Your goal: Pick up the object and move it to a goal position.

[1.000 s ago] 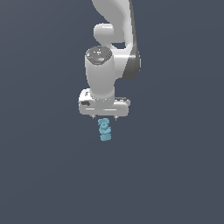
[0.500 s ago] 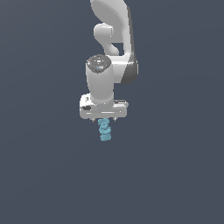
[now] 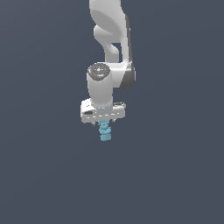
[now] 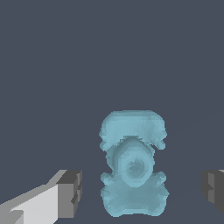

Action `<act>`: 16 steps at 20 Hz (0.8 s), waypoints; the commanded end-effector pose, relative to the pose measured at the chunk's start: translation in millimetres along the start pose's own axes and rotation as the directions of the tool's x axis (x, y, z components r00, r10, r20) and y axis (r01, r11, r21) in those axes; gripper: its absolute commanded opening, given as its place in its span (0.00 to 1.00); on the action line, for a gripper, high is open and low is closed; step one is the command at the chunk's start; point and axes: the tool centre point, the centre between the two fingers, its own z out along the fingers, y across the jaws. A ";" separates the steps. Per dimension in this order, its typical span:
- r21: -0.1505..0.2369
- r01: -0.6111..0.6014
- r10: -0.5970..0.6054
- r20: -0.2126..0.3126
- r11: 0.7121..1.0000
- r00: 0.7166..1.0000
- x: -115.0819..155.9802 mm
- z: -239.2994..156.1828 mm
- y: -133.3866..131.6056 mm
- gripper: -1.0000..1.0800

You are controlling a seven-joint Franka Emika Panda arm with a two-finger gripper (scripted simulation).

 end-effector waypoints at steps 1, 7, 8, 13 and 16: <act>0.000 0.015 -0.015 -0.001 1.000 1.000 -0.7 2.9 0.1 0.96; 0.000 0.013 -0.013 0.000 1.000 1.000 -1.0 6.4 0.3 0.96; 0.000 0.014 -0.014 0.000 1.000 1.000 -1.0 9.0 0.0 0.96; 0.000 0.016 -0.016 -0.001 1.000 1.000 -1.9 33.2 -0.2 0.96; 0.000 0.017 -0.017 -0.001 1.000 1.000 -2.2 46.3 0.1 0.96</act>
